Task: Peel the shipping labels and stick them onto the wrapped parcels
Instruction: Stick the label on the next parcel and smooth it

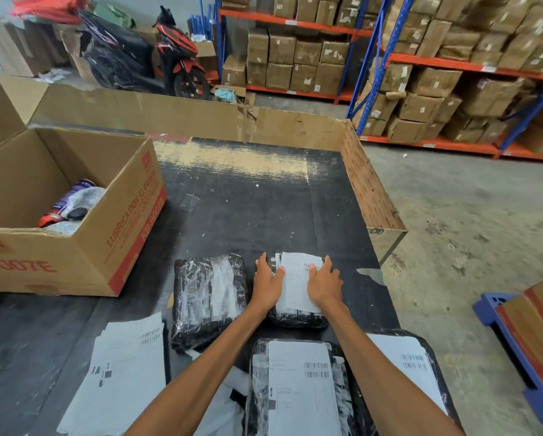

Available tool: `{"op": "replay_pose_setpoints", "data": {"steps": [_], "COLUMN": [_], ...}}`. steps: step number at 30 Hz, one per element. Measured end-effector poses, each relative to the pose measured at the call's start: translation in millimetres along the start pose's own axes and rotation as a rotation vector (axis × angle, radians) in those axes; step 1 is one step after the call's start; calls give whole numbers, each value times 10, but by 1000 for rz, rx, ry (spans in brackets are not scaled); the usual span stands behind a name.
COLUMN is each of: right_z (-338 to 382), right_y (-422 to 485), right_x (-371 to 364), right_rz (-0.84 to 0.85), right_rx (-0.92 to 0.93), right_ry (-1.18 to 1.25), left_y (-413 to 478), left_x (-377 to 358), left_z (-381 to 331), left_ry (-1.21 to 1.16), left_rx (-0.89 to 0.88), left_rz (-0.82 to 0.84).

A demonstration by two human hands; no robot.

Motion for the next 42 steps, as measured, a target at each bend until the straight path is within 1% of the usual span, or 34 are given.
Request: {"op": "replay_pose_setpoints", "data": {"steps": [2, 4, 6, 7, 9, 11, 14, 16, 19, 22, 25, 27, 29, 31, 33, 35, 36, 37, 39, 40, 42], "right_z": [66, 161, 270, 314, 368, 386, 284, 126, -204, -592, -899, -995, -966, -849, -627, -273, -70, 124, 529, 734, 1043], "right_y": [-54, -156, -275, -348, -550, -819, -1231, -1443, -1682, -1809, -1902, -1943, -1936, -1955, -2021, -2132, -2169, -2192, -2213, -2233, -2281], "right_x": [75, 218, 421, 547, 842, 1142, 1529, 1696, 1837, 1800, 1574, 1480, 1479, 1491, 1474, 1384, 1270, 1133, 755, 529, 100], "right_rz": [-16, -51, -118, -175, -302, -414, -487, -490, -476, -409, -260, -219, -195, -177, -252, -370, -395, -385, -291, -229, -99], "right_rx": [26, 70, 132, 173, 258, 328, 355, 378, 387, 297, 163, 109, 111, 100, 144, 285, 382, 472, 634, 692, 741], "right_ry": [38, 96, 138, 144, 136, 67, -113, -199, -233, -237, -203, -223, -266, -397, -445, -334, -248, -166, -50, -19, 24], "left_y": [-70, -260, -414, -486, -633, -888, -1385, -1649, -1935, -2096, -2281, -2361, -2377, -2380, -2441, -2523, -2551, -2550, -2464, -2411, -2293], "left_x": [60, 143, 208, 238, 264, 216, 29, -156, -445, -708, -863, -891, -871, -764, -505, -97, 162, 408, 917, 1174, 1561], "left_z": [-136, -452, -767, -907, -1053, -1086, -1038, -941, -750, -535, -346, -266, -255, -279, -301, -275, -215, -135, 112, 269, 609], "left_ry": [-5, 10, 43, 50, 19, 11, -56, -88, -103, -68, -36, -39, -29, -19, -37, -67, -80, -85, -83, -77, -30], "left_rx": [-60, -200, -323, -354, -353, -344, -358, -357, -311, -264, -235, -247, -266, -275, -354, -423, -437, -432, -361, -305, -185], "left_rz": [4, -8, -48, -47, 3, 50, 109, 122, 134, 170, 178, 159, 149, 165, 124, 43, -20, -87, -236, -310, -427]}}
Point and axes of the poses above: each hand's wrist, its own y-axis towards the middle knuckle, its own x-axis out of the back of the hand, z = x × y, the point moved 4 cm from there along y, towards the middle knuckle, and after that the axes turned 11 degrees about x, right-handed, at the moved point
